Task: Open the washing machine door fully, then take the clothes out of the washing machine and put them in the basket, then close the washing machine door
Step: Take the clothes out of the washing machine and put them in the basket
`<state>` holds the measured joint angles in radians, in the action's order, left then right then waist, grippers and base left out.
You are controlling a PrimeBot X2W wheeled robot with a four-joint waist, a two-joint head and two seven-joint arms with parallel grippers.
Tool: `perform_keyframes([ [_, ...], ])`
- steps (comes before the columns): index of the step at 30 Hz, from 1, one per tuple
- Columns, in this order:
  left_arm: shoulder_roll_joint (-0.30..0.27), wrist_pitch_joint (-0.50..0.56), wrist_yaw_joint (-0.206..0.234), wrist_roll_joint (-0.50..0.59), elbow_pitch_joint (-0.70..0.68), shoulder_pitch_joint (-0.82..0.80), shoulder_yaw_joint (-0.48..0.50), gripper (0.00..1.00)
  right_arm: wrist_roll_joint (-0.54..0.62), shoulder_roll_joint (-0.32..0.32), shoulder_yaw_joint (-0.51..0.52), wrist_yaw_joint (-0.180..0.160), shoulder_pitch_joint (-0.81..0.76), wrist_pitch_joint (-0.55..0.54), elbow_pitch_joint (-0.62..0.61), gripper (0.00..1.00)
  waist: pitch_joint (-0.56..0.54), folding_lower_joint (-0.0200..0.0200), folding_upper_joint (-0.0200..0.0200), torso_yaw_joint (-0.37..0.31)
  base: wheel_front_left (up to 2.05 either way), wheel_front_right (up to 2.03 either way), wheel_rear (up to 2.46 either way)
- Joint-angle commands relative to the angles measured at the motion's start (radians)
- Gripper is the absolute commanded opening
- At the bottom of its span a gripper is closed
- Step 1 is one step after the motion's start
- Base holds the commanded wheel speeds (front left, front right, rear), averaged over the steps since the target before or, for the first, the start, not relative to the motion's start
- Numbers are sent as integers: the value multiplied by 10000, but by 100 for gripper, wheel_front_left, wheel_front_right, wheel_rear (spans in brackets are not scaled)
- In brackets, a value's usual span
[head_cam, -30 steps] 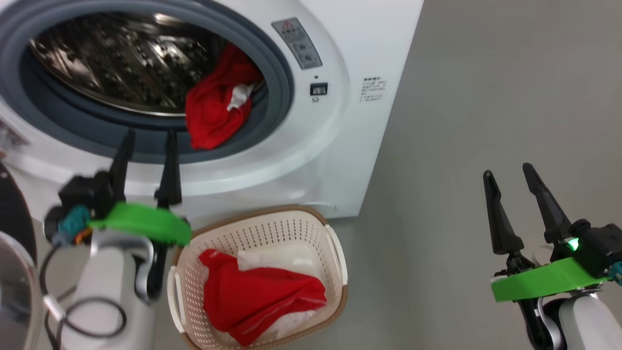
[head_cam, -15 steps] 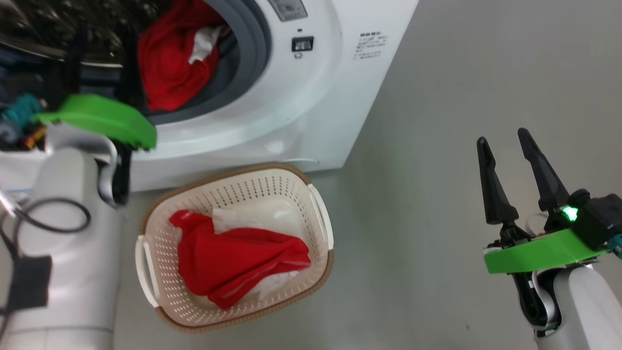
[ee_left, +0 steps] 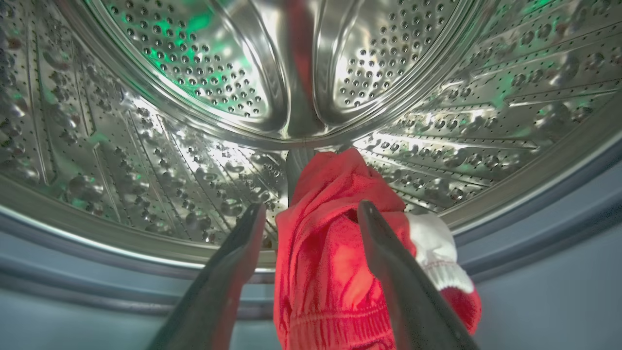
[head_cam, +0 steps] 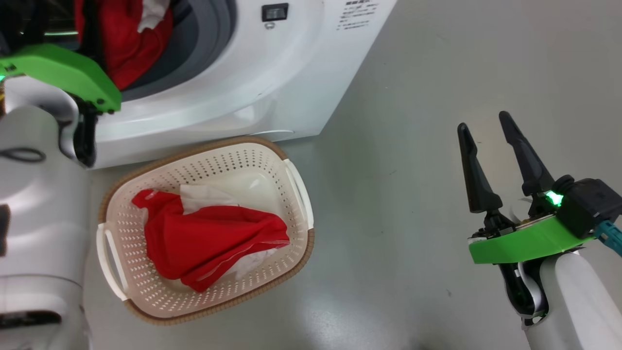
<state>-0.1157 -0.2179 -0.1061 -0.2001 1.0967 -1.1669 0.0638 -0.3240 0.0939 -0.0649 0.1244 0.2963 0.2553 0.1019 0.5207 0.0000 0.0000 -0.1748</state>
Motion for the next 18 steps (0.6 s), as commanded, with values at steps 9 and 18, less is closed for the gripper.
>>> perform_keyframes([
  [9,-768,2314,-141,-415,1551,-1217,95,100,-336,57,-550,63,-13,65,126,100,12,0,0,-337,0,0,0],
  [18,-909,4347,248,-385,1862,-1296,-142,100,-538,79,-860,63,-79,65,204,100,-35,0,0,-608,0,0,0],
])
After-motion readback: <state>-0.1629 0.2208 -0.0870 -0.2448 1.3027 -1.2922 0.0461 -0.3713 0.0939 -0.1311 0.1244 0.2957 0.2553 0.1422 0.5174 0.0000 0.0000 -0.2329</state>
